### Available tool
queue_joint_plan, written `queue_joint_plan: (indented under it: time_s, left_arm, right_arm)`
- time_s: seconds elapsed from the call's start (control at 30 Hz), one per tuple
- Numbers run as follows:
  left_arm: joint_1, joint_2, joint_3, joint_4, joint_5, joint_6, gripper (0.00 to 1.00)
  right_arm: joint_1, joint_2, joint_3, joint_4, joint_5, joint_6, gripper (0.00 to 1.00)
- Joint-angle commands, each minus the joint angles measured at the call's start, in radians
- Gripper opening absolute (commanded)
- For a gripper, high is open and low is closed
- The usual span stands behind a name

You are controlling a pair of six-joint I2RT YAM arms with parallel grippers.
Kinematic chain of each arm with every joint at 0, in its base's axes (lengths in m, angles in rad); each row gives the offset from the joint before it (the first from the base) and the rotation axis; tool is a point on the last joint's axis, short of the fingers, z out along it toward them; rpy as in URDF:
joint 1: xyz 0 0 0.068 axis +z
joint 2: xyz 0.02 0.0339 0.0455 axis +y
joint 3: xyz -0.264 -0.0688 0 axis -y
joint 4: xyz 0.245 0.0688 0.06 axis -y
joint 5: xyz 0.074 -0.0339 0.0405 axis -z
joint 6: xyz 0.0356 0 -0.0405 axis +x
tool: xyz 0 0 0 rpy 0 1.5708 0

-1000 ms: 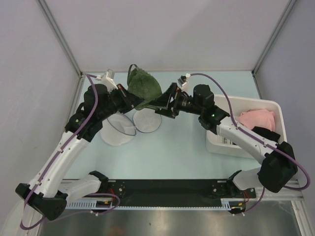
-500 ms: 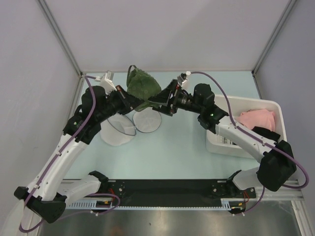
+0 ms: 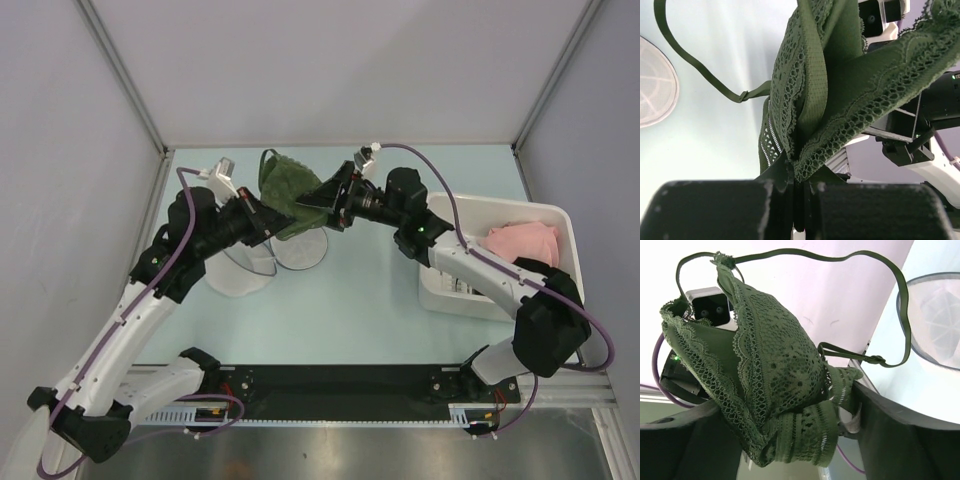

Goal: Place the bra in the laundry bag and zip it closed

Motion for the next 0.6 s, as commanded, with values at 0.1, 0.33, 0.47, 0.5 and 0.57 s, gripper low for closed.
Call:
queue_joint_plan:
  time_s: [0.1,0.33,0.47,0.5,0.57]
  left_arm:
    - [0.008,0.013,0.004,0.009,0.025,-0.062,0.0]
    - [0.008,0.006,-0.013,0.012,0.028,-0.083,0.0]
    - [0.011,-0.005,-0.022,-0.003,0.015,-0.075,0.1]
    - [0.014,-0.007,-0.016,-0.025,0.006,-0.063,0.14]
    - [0.018,-0.017,-0.009,-0.074,-0.017,-0.043,0.38]
  right_arm:
    - [0.02,0.012,0.034,0.123,0.009,-0.032,0.7]
    - [0.024,0.036,0.016,0.184,0.021,-0.055,0.28]
    - [0.023,0.068,0.011,0.204,0.005,-0.037,0.0]
    - [0.02,0.076,0.011,0.212,0.0,-0.034,0.0]
    - [0.017,0.091,0.025,0.194,-0.009,-0.041,0.0]
